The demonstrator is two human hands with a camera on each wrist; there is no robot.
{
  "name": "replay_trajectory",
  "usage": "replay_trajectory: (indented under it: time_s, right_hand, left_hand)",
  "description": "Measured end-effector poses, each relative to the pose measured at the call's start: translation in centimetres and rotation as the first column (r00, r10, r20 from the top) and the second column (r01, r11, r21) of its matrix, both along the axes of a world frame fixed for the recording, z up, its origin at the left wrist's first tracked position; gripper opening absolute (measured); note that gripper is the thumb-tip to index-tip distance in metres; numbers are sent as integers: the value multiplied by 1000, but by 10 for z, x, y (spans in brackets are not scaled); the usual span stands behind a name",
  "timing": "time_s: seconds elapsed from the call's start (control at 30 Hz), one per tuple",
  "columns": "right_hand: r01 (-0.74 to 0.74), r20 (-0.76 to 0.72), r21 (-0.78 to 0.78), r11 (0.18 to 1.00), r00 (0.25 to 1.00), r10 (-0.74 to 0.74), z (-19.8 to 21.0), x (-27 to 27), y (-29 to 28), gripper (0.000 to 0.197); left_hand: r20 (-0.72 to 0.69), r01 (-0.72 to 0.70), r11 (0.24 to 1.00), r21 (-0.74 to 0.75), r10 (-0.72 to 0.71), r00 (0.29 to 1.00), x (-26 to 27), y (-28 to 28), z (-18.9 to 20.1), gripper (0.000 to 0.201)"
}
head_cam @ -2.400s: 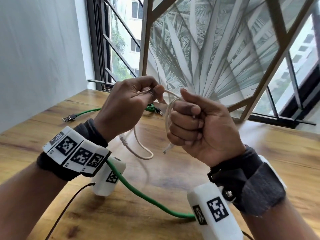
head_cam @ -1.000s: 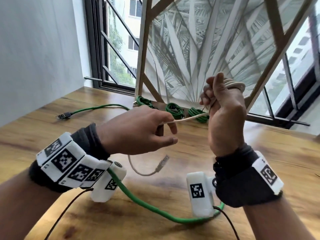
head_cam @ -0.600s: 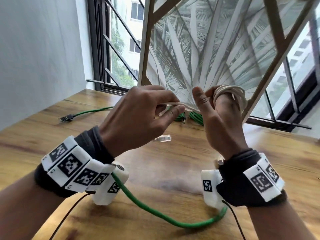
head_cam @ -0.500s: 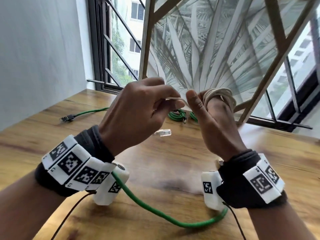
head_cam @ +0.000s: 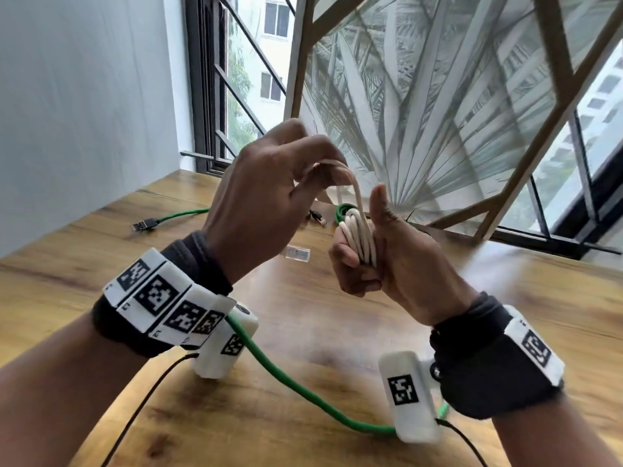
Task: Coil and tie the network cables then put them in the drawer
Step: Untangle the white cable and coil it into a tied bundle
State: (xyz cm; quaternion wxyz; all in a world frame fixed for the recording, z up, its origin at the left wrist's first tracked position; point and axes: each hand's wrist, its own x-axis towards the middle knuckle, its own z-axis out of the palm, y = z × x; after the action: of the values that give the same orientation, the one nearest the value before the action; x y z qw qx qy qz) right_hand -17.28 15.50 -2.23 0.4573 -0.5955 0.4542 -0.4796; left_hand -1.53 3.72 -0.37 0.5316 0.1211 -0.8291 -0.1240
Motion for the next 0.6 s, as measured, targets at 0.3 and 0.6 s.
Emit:
replay_trajectory:
  time_s: [0.3, 0.6]
  right_hand:
    - [-272, 451, -15, 962, 857, 250, 9, 12, 0, 45]
    - [-171, 758, -233, 957, 585, 289, 18, 9, 7, 48]
  left_hand:
    - [194, 154, 944, 293, -216, 957, -3, -5, -7, 35]
    - [400, 200, 851, 486, -420, 815, -11, -4, -21, 24]
